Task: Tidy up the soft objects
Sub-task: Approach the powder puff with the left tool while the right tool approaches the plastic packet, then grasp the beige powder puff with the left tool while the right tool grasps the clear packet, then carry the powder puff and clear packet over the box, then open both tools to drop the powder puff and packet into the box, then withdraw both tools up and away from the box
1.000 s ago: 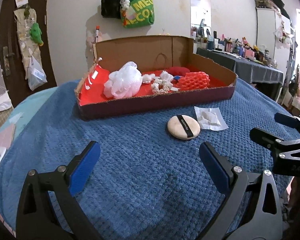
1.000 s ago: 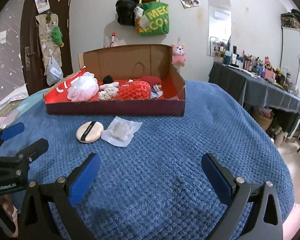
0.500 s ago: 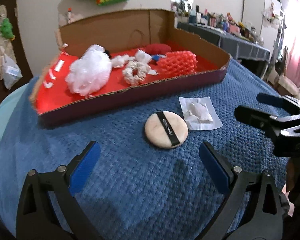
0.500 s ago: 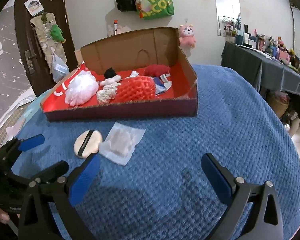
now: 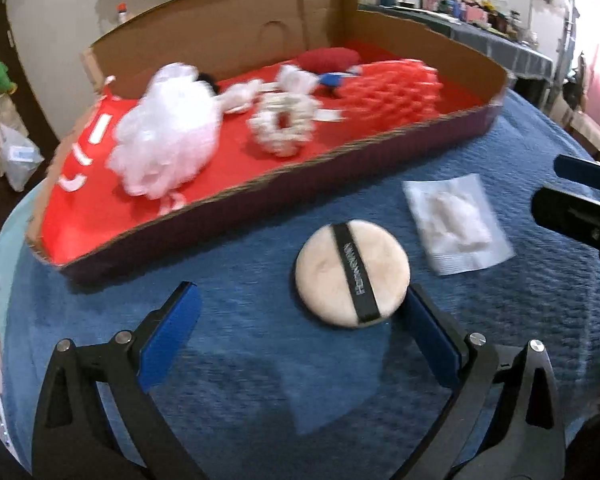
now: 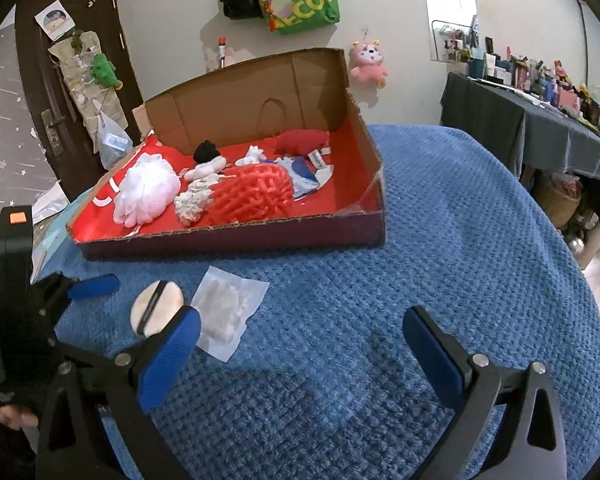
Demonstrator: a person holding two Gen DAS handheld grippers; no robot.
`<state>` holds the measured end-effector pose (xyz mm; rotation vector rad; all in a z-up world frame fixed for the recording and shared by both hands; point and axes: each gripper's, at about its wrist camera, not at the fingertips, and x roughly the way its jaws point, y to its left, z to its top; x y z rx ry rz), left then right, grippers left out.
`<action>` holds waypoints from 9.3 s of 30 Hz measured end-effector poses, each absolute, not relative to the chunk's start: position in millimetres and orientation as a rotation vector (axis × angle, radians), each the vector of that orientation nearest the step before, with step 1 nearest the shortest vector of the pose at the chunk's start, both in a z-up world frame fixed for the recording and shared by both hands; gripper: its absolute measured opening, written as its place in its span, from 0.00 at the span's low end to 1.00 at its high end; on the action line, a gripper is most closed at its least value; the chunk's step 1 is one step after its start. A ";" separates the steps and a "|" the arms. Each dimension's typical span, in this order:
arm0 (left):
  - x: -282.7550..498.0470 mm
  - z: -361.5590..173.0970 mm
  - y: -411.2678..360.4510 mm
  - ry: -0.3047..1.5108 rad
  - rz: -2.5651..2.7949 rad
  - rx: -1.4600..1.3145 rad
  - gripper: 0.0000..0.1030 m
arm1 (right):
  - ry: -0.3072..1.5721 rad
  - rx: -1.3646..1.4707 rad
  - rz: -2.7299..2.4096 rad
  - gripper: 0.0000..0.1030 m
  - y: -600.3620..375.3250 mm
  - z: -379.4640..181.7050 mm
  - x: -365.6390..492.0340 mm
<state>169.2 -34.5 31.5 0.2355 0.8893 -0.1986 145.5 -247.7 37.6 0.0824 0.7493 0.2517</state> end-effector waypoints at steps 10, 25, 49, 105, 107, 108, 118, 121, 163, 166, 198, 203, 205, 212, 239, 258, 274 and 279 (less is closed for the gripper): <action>163.0 39.6 -23.2 0.859 -0.203 0.321 0.99 | 0.810 0.057 0.288 1.00 -219.2 30.2 165.2; 164.2 40.4 -1.8 0.881 -0.236 0.234 0.99 | 0.927 -0.044 0.273 1.00 -183.4 8.6 192.1; 193.1 33.4 -23.8 0.900 -0.446 0.178 0.62 | 0.898 -0.055 0.332 0.77 -187.1 11.9 188.7; 153.7 93.6 0.6 0.741 -0.562 -0.017 0.10 | 0.741 0.107 0.481 0.14 -219.0 63.5 149.5; 160.2 102.9 5.4 0.726 -0.554 -0.022 0.10 | 0.728 0.109 0.492 0.14 -218.2 71.9 155.0; 165.3 108.5 9.1 0.718 -0.556 -0.026 0.10 | 0.722 0.108 0.496 0.14 -217.7 75.5 157.3; 266.1 150.5 50.3 0.754 -0.523 -0.070 0.10 | 0.709 0.018 0.577 0.15 -175.7 124.9 250.3; 306.0 146.3 62.7 0.820 -0.494 -0.082 0.10 | 0.738 0.000 0.576 0.15 -162.6 131.7 286.8; 431.6 55.5 76.5 1.235 -0.357 -0.141 0.10 | 1.130 -0.086 0.426 0.26 -83.5 55.5 464.2; 431.5 55.4 72.9 1.233 -0.344 -0.128 0.10 | 1.132 -0.091 0.424 0.31 -82.8 53.3 466.7; 424.8 69.1 60.8 1.186 -0.305 -0.082 0.55 | 1.119 -0.125 0.417 0.53 -79.3 58.0 461.4; 417.7 77.8 58.9 1.169 -0.302 -0.078 0.61 | 1.100 -0.123 0.409 0.61 -81.0 68.8 454.2; 415.5 80.5 59.4 1.166 -0.302 -0.077 0.62 | 1.084 -0.129 0.404 0.64 -81.9 74.5 449.0; 403.6 92.8 60.0 1.152 -0.309 -0.081 0.65 | 1.056 -0.120 0.400 0.66 -92.7 93.7 434.4; 252.9 181.8 41.2 0.689 -0.198 -0.015 0.88 | 0.713 -0.057 0.320 1.00 -162.0 193.4 295.2; 216.7 109.3 6.6 0.452 -0.092 -0.003 0.93 | 0.457 -0.076 0.208 1.00 -191.2 109.8 227.6; 226.0 79.7 14.0 0.461 -0.025 -0.001 0.93 | 0.514 -0.052 0.221 1.00 -187.4 66.9 245.0; 229.2 75.4 11.1 0.480 -0.029 0.012 0.93 | 0.522 -0.055 0.208 1.00 -187.5 63.4 246.7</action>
